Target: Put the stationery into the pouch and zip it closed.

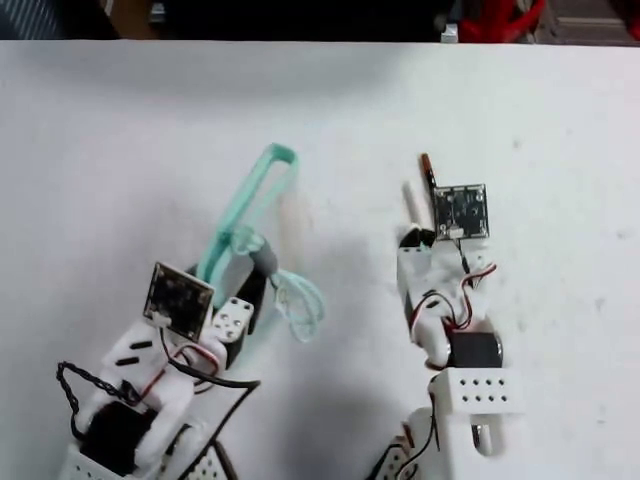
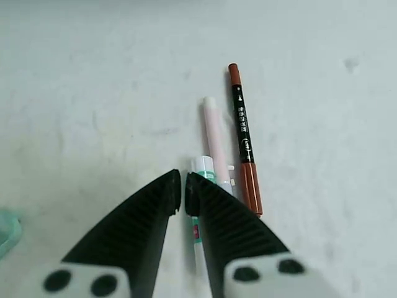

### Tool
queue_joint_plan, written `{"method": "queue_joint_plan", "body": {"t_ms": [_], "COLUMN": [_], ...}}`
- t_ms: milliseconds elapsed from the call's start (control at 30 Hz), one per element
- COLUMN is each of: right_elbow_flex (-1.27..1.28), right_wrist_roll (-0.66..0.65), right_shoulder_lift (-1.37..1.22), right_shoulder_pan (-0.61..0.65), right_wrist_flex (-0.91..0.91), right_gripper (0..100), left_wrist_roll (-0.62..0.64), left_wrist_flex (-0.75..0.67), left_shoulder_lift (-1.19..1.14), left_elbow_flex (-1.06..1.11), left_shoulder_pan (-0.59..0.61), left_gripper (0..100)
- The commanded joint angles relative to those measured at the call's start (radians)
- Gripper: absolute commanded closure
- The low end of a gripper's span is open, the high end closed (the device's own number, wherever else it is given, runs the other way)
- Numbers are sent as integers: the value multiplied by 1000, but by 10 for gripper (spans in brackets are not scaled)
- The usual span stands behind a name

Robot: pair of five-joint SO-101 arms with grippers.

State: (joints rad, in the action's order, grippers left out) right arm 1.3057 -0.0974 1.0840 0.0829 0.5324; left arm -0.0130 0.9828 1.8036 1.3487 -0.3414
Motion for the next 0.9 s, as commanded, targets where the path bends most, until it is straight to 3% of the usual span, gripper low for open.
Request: {"method": "queue_joint_plan", "body": {"t_ms": [0,133,567,767,867], "right_elbow_flex": [-8,-8,-8,-8,-8], "right_wrist_roll": [8,8,8,8,8], "right_shoulder_lift": [19,19,19,13,16], "right_shoulder_pan": [-10,-10,-8,-8,-8], "right_wrist_flex": [-16,-15,-15,-10,-10], "right_gripper": [945,985,967,821,800], "left_wrist_roll": [3,3,3,3,3], "left_wrist_flex": [-18,-18,-18,-18,-18], "left_shoulder_lift": [-13,-13,-13,-13,-13], "left_elbow_flex": [-2,-2,-2,-2,-2], "left_shoulder_pan": [8,8,8,8,8], "left_gripper": [910,910,910,910,910]}}
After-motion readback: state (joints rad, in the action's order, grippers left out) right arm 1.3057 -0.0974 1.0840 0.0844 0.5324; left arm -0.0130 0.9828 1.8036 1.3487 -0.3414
